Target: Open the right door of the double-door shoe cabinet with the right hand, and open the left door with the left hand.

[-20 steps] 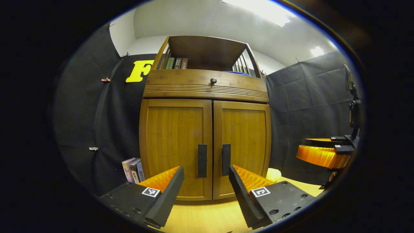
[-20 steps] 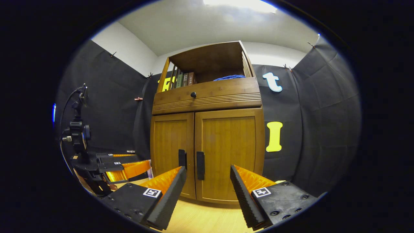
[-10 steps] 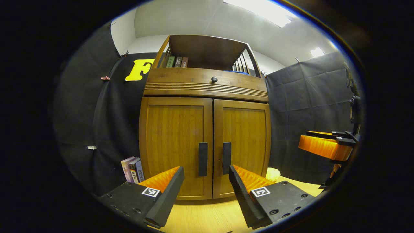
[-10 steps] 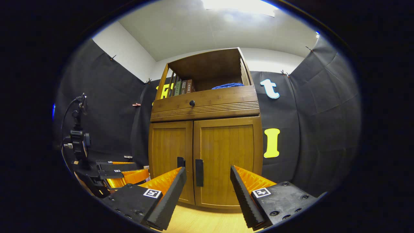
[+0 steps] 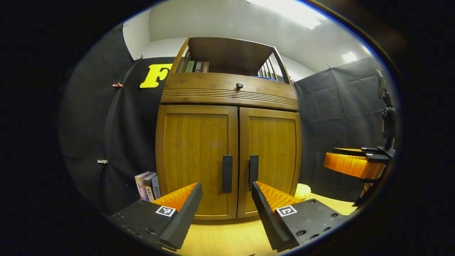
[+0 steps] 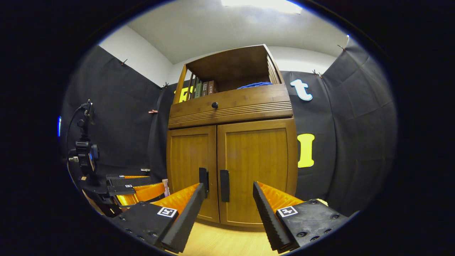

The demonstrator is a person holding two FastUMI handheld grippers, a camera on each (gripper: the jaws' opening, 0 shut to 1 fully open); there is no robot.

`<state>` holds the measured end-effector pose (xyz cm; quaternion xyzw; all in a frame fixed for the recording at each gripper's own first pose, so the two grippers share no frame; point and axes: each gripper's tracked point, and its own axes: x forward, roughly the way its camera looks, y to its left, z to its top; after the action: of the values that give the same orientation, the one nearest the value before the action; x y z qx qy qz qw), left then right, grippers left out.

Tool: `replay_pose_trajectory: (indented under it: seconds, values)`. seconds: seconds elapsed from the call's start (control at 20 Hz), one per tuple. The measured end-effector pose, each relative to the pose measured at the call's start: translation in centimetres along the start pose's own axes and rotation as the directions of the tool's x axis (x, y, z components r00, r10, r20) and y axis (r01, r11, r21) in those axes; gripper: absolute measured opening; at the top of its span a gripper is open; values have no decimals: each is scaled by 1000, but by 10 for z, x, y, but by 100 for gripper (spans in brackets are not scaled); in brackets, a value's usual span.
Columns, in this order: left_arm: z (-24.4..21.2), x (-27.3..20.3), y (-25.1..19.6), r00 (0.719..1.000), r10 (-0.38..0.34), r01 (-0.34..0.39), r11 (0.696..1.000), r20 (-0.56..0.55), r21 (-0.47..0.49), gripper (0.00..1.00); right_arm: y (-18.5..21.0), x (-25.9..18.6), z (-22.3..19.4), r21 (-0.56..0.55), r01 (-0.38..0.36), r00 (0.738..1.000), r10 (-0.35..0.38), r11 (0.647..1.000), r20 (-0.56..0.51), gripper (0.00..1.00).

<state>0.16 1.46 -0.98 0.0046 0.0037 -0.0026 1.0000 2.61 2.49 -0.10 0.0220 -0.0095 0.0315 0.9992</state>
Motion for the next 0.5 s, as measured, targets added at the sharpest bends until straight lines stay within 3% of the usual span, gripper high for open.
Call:
replay_pose_trajectory:
  seconds: [0.25,0.45,0.5]
  values:
    - [-11,7,4,1000,8,-8,1000,-16,2,87,-2,21,-8,16,-15,1000,16,1000,-7,86]
    - [-18,15,-5,1000,-18,18,1000,-14,13,84,-4,40,-16,14,-24,1000,24,1000,-6,87]
    - [-17,17,-9,999,-31,31,999,-8,17,87,-2,45,-20,13,-35,999,35,999,-9,87]
